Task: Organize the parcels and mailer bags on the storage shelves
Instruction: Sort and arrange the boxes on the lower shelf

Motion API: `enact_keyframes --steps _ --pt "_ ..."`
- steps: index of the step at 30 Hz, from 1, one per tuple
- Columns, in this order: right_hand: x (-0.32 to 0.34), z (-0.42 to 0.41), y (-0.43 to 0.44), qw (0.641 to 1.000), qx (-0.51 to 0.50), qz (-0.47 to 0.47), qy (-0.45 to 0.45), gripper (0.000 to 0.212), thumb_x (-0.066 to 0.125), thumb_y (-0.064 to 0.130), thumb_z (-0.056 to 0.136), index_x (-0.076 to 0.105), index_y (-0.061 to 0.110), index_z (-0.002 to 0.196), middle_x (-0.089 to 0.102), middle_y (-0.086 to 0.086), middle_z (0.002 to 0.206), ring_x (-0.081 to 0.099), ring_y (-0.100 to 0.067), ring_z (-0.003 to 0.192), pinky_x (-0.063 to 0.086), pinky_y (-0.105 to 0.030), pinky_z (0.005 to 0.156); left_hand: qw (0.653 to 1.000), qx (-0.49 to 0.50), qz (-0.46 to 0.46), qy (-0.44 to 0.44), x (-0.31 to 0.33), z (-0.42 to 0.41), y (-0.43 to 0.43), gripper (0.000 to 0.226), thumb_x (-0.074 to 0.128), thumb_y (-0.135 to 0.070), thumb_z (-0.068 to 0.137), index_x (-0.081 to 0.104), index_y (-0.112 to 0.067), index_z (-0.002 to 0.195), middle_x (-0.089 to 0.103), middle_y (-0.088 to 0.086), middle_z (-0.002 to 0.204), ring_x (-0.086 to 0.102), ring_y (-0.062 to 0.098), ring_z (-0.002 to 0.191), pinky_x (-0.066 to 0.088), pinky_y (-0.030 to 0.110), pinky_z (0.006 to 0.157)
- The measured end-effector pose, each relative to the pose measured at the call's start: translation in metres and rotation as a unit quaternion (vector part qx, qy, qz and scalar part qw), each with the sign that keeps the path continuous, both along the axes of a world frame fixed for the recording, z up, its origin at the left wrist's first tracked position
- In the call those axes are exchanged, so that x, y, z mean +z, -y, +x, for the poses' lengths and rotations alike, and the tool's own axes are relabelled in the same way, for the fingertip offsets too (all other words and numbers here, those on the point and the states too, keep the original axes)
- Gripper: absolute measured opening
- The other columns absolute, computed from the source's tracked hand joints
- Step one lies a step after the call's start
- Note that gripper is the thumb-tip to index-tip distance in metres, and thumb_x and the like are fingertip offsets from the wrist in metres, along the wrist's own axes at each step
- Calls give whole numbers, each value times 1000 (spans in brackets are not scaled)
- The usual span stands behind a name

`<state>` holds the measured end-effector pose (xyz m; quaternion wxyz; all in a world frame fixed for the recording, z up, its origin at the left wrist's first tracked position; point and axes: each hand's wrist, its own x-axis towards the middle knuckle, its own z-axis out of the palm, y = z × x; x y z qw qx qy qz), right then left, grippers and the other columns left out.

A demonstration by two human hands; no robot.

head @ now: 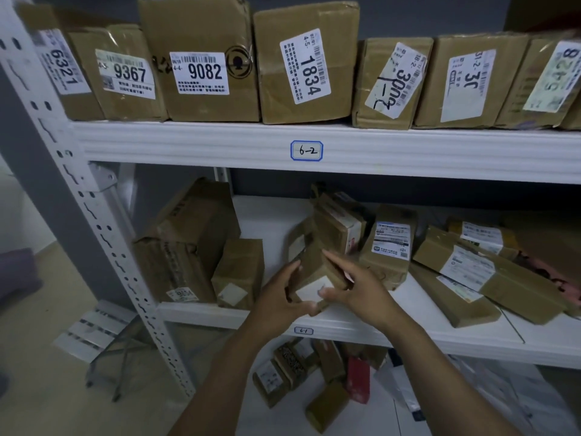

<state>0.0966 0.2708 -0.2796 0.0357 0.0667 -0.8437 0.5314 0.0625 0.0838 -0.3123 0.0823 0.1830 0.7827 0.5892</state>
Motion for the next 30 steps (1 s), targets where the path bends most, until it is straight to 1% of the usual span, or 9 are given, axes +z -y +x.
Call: enact_keyframes --steps 3,7,9,11,14,17,19,25,30 --pt "-19 -4 5 996 16 86 -7 75 79 16 78 42 39 139 27 16 152 22 1 141 21 -17 114 996 8 -79 -34 -12 3 4 80 77 -11 78 35 -32 142 55 -10 131 54 6 119 45 22 99" --pt "-29 -11 8 985 50 165 1 79 77 19 80 34 32 145 12 16 154 0 -2 144 6 -16 113 964 31 -191 -180 -10 7 20 62 70 -12 85 45 -17 142 51 2 140 48 15 128 34 19 104" --pt "-30 -16 8 979 62 196 1 84 77 22 80 29 32 148 5 16 154 -1 -2 142 6 -13 111 933 63 -231 -268 -2 4 33 60 71 -10 83 49 -13 139 52 6 139 46 20 130 34 28 107" --pt "-31 -21 11 974 74 213 3 88 77 22 81 24 27 150 3 18 152 5 2 140 6 2 102 888 93 -307 -329 3 -2 48 68 83 -15 71 55 -7 133 59 13 130 54 30 123 42 44 104" --pt "-33 -28 23 973 77 216 11 86 75 20 83 23 27 151 0 15 156 10 -2 144 8 8 94 859 124 -384 -315 1 -14 73 84 94 -17 48 60 5 121 62 25 119 57 39 113 51 57 86" --pt "-31 -34 38 973 59 220 23 83 72 24 85 23 33 151 -9 8 161 19 -10 144 24 -13 109 871 125 -398 -260 0 -15 85 83 79 -20 77 35 -2 145 35 16 150 29 33 140 35 40 109" --pt "-30 -36 47 973 51 223 26 82 70 28 87 21 35 151 -11 7 161 21 -14 145 27 -22 112 876 119 -405 -233 -3 -17 91 81 70 -24 86 23 -12 151 19 5 158 14 24 147 23 30 115" --pt "-30 -46 65 969 54 239 2 79 70 35 86 24 37 150 -5 9 161 24 -13 144 26 -21 108 892 106 -366 -243 -7 -21 96 78 70 -7 84 27 -11 149 23 7 157 13 25 148 23 35 118" --pt "-31 -47 73 975 37 221 -11 73 70 35 85 30 39 146 0 8 162 44 -16 132 37 -24 106 888 103 -372 -248 -12 -26 96 79 65 -16 89 18 -13 152 13 3 160 5 20 149 14 26 117"
